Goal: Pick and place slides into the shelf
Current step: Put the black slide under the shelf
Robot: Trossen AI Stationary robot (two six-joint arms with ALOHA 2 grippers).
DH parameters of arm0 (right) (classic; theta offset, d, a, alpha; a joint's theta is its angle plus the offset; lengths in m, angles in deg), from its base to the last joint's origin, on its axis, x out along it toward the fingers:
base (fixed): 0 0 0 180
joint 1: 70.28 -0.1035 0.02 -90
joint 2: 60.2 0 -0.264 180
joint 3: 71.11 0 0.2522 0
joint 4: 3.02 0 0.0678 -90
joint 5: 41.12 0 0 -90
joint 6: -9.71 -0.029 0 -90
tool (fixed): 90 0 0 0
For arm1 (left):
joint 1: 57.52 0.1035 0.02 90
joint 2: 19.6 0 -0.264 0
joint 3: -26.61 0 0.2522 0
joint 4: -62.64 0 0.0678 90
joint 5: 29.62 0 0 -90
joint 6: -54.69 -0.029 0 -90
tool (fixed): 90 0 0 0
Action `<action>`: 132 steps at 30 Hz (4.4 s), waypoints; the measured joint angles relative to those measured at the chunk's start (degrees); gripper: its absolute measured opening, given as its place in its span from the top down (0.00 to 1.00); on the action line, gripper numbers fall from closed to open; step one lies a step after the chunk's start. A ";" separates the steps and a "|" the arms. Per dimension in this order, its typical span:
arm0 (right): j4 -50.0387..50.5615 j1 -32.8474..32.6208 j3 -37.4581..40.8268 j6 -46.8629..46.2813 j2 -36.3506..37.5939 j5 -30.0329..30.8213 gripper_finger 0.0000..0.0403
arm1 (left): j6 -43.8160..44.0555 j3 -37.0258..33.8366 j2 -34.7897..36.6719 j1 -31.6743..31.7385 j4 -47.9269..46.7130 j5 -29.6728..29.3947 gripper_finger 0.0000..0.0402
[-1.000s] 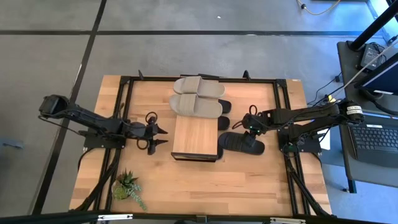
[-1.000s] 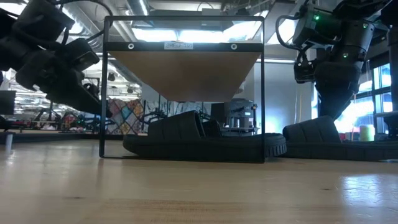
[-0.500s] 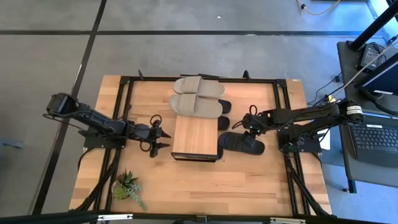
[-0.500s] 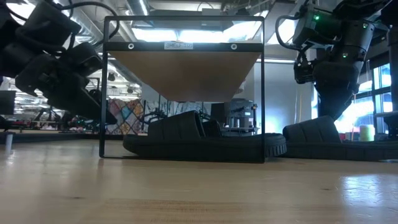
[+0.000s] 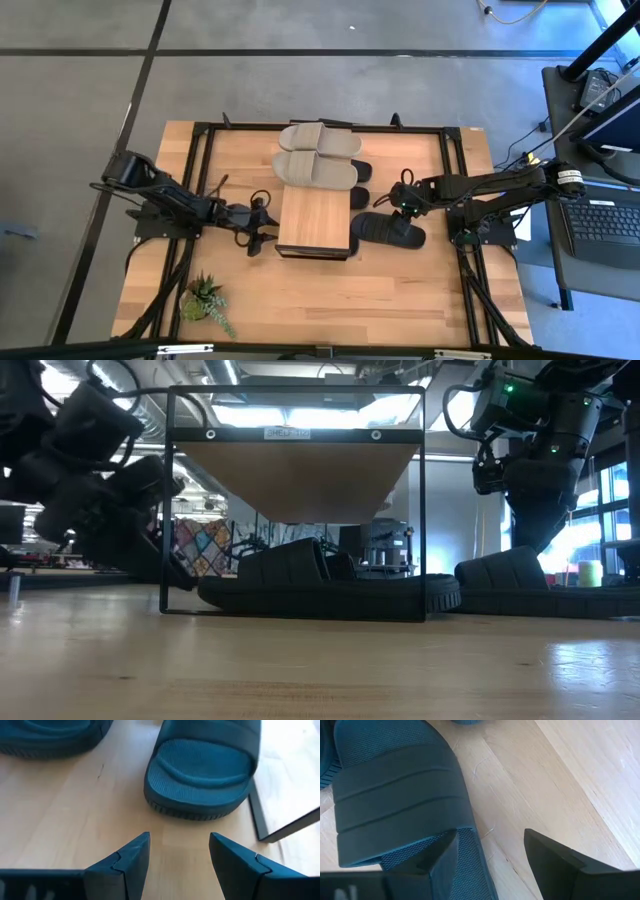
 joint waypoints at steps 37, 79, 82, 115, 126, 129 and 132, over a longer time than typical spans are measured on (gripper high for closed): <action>0.92 0.00 0.00 -0.44 0.00 0.00 0.44 | -2.55 4.33 -8.06 0.00 4.00 -1.84 0.52; 0.98 -0.02 0.00 -2.99 0.00 5.60 0.44 | -3.05 4.37 -8.02 -0.01 3.92 -3.79 0.52; 0.96 -0.02 0.00 -2.95 0.00 5.57 0.44 | -3.05 4.37 -8.02 -0.02 3.92 -3.79 0.52; -0.07 -0.03 0.00 -1.59 0.00 5.44 0.44 | -5.75 4.37 -8.02 0.00 4.52 -4.69 0.52; -0.26 -0.04 0.00 -1.57 0.00 5.09 0.44 | -10.72 4.37 -8.00 0.00 5.68 -4.85 0.52; -0.24 -0.04 0.00 -1.59 0.00 5.09 0.44 | -14.94 4.37 -8.00 0.00 6.04 -5.36 0.52; -0.23 -0.03 0.00 -1.65 0.00 5.23 0.44 | -15.70 4.37 -8.00 0.00 6.06 -5.46 0.52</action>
